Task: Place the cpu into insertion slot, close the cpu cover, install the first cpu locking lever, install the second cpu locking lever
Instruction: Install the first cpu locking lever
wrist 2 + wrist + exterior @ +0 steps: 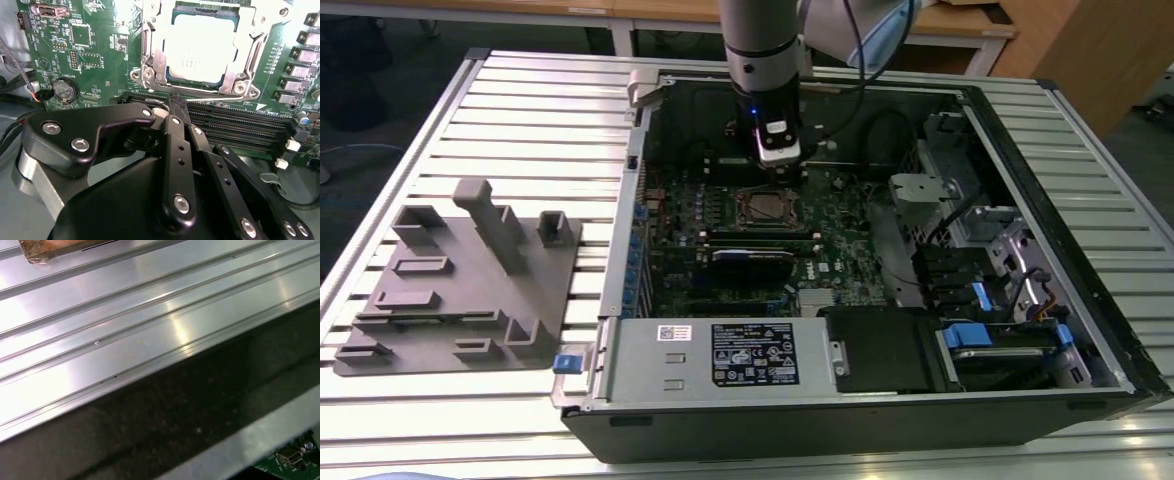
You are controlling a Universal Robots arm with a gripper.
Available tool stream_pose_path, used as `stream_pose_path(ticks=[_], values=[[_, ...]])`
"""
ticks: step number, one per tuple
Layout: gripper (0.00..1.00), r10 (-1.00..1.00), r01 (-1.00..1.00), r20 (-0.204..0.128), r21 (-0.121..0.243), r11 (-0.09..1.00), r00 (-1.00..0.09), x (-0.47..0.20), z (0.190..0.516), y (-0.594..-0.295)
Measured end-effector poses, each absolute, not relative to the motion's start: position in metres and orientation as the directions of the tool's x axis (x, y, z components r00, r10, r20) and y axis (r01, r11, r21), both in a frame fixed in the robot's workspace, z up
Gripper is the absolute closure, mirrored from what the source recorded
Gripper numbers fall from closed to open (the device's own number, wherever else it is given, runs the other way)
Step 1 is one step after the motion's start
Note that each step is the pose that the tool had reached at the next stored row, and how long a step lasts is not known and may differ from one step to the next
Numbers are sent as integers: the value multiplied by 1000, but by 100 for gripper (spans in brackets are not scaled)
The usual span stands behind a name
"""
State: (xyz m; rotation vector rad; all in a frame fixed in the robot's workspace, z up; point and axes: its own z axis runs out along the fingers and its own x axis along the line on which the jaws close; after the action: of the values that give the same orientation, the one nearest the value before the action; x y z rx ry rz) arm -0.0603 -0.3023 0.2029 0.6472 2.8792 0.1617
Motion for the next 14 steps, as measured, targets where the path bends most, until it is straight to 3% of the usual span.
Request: stream_pose_path(ticks=[14], values=[[89,518,499,-157,146,854,-841,-60,202,-297]])
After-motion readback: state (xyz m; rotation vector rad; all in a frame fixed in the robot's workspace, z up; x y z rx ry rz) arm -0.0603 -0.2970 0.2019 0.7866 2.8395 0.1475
